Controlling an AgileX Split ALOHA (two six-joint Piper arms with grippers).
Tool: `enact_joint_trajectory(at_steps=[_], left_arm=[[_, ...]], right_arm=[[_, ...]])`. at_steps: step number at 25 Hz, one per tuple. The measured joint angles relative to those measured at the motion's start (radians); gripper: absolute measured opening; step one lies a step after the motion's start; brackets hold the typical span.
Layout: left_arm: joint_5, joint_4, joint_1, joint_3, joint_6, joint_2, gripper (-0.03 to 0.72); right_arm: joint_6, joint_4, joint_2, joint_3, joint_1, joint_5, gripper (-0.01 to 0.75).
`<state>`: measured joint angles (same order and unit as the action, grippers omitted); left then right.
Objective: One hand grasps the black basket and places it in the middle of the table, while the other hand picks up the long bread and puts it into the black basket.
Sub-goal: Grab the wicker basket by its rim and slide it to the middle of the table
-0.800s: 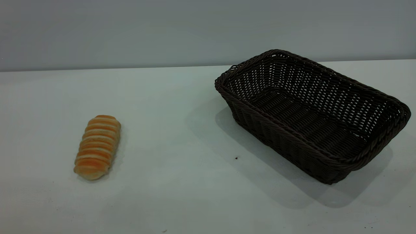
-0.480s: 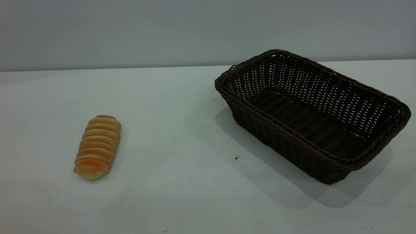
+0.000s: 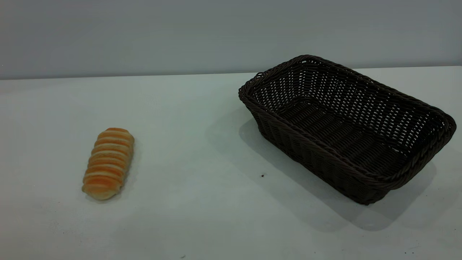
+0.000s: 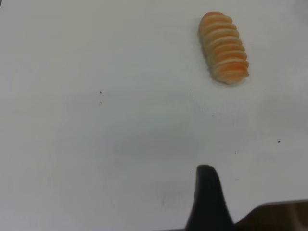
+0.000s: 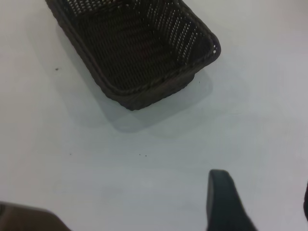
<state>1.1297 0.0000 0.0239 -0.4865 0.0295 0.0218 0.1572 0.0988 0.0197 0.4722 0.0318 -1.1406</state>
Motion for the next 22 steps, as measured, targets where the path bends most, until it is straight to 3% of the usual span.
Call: enact_joint_trajectory(at_steps=[22], left_arm=[[0.000,0.000,0.000,0.000,0.000,0.000,0.549]], right_arm=[[-0.001,0.018,0.000,0.000,0.000,0.000,0.407]])
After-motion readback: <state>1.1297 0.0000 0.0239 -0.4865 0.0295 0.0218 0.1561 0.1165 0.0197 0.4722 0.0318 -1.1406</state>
